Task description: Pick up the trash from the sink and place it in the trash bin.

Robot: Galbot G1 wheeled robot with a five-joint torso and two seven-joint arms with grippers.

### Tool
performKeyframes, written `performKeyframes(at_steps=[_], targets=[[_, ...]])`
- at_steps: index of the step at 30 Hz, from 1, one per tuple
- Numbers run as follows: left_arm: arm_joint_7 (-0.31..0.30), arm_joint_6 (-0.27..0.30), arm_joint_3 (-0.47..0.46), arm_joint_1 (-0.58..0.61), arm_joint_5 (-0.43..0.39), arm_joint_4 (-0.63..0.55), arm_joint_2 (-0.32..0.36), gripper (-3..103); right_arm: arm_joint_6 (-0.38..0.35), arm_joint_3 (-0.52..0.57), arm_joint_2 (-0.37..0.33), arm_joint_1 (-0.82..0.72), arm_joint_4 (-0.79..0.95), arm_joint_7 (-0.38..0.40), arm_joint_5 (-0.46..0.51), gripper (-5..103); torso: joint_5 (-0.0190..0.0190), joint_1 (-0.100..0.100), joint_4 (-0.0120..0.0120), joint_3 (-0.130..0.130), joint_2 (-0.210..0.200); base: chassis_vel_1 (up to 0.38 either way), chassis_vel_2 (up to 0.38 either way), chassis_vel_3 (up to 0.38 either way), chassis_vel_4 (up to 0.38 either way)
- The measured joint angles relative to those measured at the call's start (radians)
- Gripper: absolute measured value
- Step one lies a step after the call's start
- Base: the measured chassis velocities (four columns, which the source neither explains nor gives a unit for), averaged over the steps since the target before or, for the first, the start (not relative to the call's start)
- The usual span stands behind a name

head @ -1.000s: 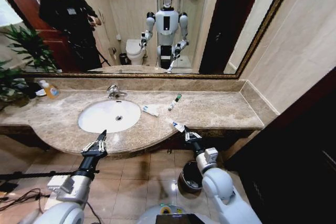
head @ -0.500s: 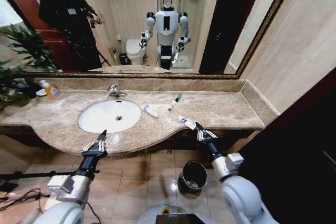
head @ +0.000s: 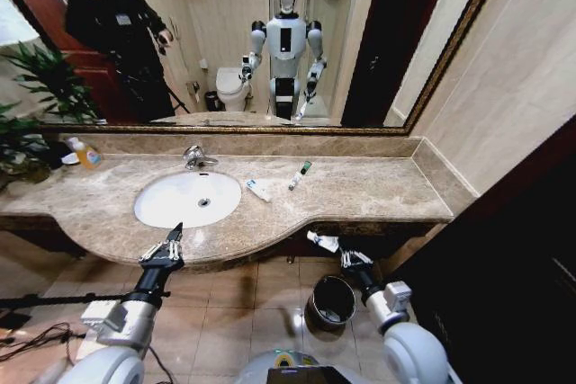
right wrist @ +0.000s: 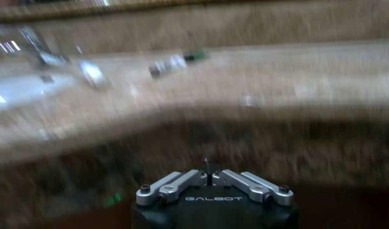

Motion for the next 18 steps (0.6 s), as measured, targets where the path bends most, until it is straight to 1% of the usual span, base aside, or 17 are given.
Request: performKeyframes(at_steps=[1,2,4,6,10,11,15,16,18], targets=[[0.0,0.0,0.0,0.0,0.0,0.0,0.0,0,0.016,-0.001,0.011,0.009,-0.043,-0.002,-0.011,0,0.0,0.0,0.0,0.0,0.0,0.0,0.0,0.0,0.0],[0.0,0.0,0.0,0.0,0.0,0.0,0.0,0,0.016,-0.001,0.011,0.009,-0.043,-0.002,-0.011,0,0.0,0.0,0.0,0.0,0.0,0.0,0.0,0.0,0.0],[0.0,0.0,0.0,0.0,0.0,0.0,0.0,0,0.051,-0.003,0.034,0.037,-0.151,-0.006,-0.032,0,0.0,0.0,0.0,0.0,0.0,0.0,0.0,0.0,0.0],[0.0,0.0,0.0,0.0,0.0,0.0,0.0,0,0.057,-0.003,0.04,0.045,-0.175,-0.007,-0.036,0,0.0001,0.0,0.0,0.0,0.0,0.0,0.0,0.0,0.0],[0.0,0.0,0.0,0.0,0.0,0.0,0.0,0,0.106,0.004,0.067,0.123,-0.365,-0.005,-0.066,0,0.0001,0.0,0.0001,0.0,0.0,0.0,0.0,0.0,0.0],[0.0,0.0,0.0,0.0,0.0,0.0,0.0,0,0.106,0.004,0.067,0.123,-0.365,-0.005,-0.066,0,0.0001,0.0,0.0001,0.0,0.0,0.0,0.0,0.0,0.0],[0.0,0.0,0.0,0.0,0.0,0.0,0.0,0,0.134,0.012,0.067,0.166,-0.488,-0.001,-0.072,0,0.0,0.0,0.0,0.0,0.0,0.0,0.0,0.0,0.0],[0.0,0.0,0.0,0.0,0.0,0.0,0.0,0,0.134,0.012,0.067,0.166,-0.488,-0.001,-0.072,0,0.0,0.0,0.0,0.0,0.0,0.0,0.0,0.0,0.0],[0.0,0.0,0.0,0.0,0.0,0.0,0.0,0,0.162,0.012,0.063,0.194,-0.577,0.01,-0.072,0,0.0,0.0,0.0,0.0,0.0,0.0,0.0,0.0,0.0]])
